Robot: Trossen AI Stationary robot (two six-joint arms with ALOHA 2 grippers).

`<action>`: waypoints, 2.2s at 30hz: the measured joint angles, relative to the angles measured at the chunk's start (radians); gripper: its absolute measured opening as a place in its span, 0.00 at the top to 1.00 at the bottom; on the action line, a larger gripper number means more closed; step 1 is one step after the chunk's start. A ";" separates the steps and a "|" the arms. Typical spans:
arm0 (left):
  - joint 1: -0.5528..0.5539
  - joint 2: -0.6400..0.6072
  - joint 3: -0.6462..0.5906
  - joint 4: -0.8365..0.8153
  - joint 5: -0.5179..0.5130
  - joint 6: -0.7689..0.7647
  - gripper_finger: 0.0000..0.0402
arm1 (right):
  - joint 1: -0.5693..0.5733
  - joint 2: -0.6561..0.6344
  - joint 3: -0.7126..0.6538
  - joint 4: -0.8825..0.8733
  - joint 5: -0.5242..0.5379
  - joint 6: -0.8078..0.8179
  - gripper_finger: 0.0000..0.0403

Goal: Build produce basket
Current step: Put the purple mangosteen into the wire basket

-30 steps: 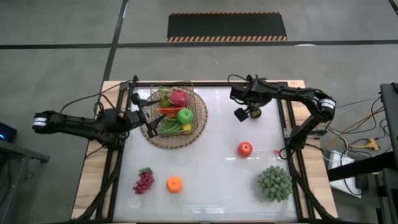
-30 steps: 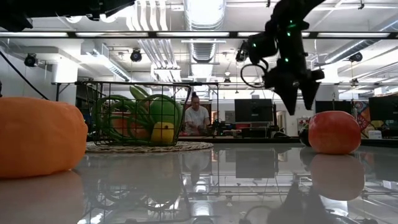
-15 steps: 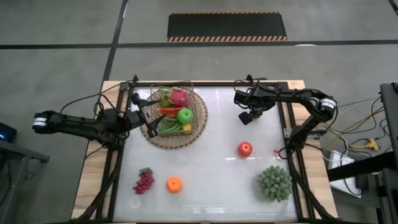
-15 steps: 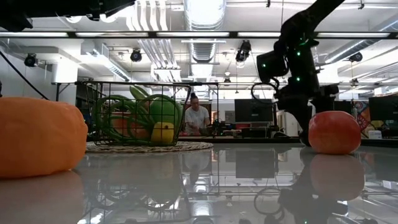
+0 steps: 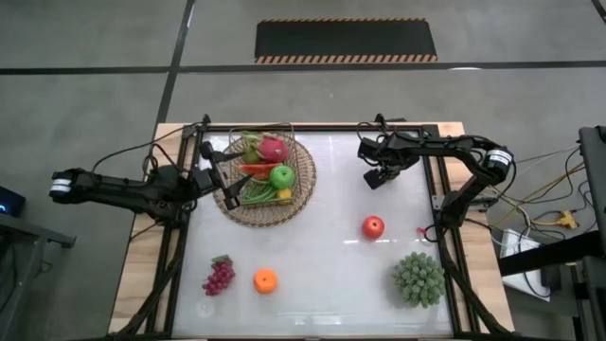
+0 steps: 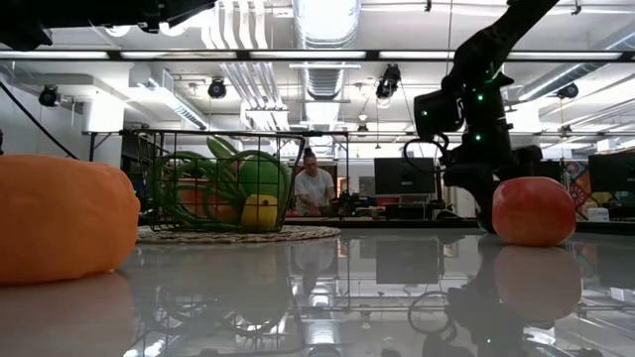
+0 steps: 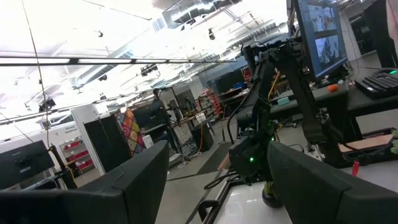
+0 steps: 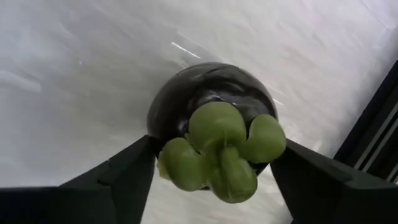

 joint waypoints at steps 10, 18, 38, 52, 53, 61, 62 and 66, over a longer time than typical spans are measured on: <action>0.000 0.000 0.000 0.000 0.000 -0.001 0.36 | 0.000 0.000 0.011 -0.001 0.000 -0.010 0.39; -0.001 0.045 0.006 0.004 0.000 -0.001 0.36 | 0.031 -0.082 0.131 -0.066 0.000 -0.058 0.39; -0.001 0.263 0.069 0.057 0.230 -0.227 0.36 | 0.437 -0.170 0.298 0.515 -0.169 -0.588 0.39; 0.000 0.503 0.346 -0.352 0.278 -0.390 0.36 | 0.525 -0.038 0.300 0.674 -0.167 -0.921 0.39; 0.000 0.516 0.361 -0.373 0.278 -0.390 0.36 | 0.525 -0.037 0.300 0.674 -0.166 -0.920 0.39; 0.000 0.633 0.435 -0.421 0.218 -0.385 0.32 | 0.524 -0.032 0.299 0.647 -0.158 -0.903 0.39; 0.000 0.639 0.440 -0.419 0.202 -0.381 0.32 | 0.523 -0.032 0.299 0.647 -0.156 -0.899 0.39; 0.001 0.646 0.450 -0.419 0.190 -0.364 0.32 | 0.524 -0.032 0.299 0.652 -0.161 -0.883 0.39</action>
